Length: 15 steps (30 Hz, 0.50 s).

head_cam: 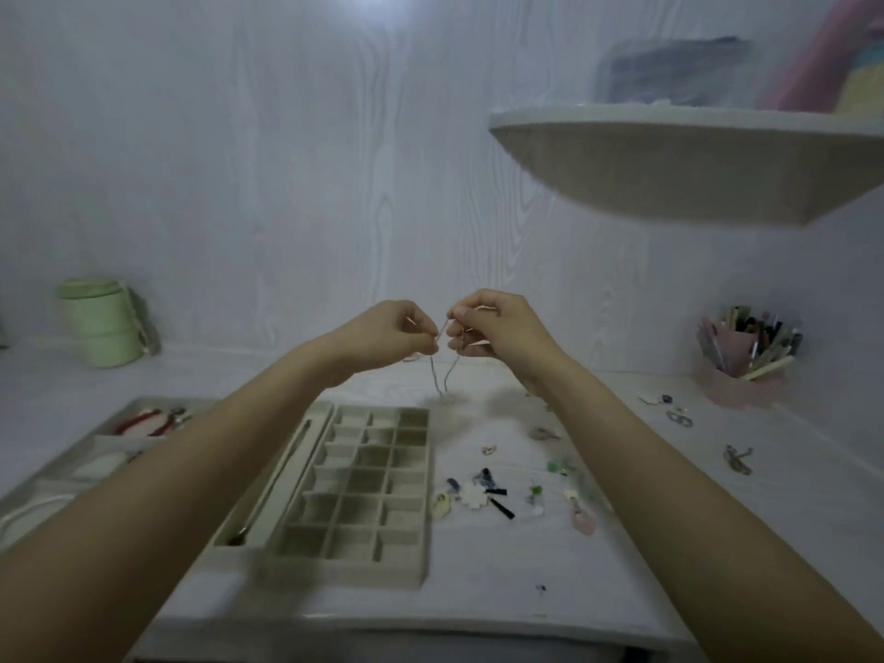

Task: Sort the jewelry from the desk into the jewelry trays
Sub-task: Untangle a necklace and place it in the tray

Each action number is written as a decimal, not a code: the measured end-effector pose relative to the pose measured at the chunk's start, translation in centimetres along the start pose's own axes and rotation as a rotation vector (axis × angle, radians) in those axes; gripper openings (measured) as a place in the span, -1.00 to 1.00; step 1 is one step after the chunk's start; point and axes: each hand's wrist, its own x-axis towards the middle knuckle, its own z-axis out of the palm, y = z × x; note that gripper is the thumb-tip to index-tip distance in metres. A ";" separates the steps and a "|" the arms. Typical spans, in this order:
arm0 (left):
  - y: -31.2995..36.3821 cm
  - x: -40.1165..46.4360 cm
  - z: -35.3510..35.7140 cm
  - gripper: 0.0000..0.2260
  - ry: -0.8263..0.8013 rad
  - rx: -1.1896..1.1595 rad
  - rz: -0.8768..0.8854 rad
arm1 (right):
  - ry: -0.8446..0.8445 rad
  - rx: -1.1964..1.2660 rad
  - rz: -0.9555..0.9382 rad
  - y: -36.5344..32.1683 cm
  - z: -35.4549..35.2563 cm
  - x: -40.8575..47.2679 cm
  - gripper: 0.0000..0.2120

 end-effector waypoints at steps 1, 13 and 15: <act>-0.6 -0.5 -0.7 -0.86 -0.019 -0.073 -0.030 | -0.027 0.003 -0.011 -0.5 1.2 0.2 -0.86; -5.4 -4.8 -6.4 -0.81 -0.089 -0.268 -0.089 | -0.097 0.041 -0.015 -2.2 9.8 2.2 -0.90; -6.3 -5.4 -7.2 -0.82 -0.078 -0.201 -0.112 | -0.096 0.050 -0.003 -2.0 10.6 2.3 -0.90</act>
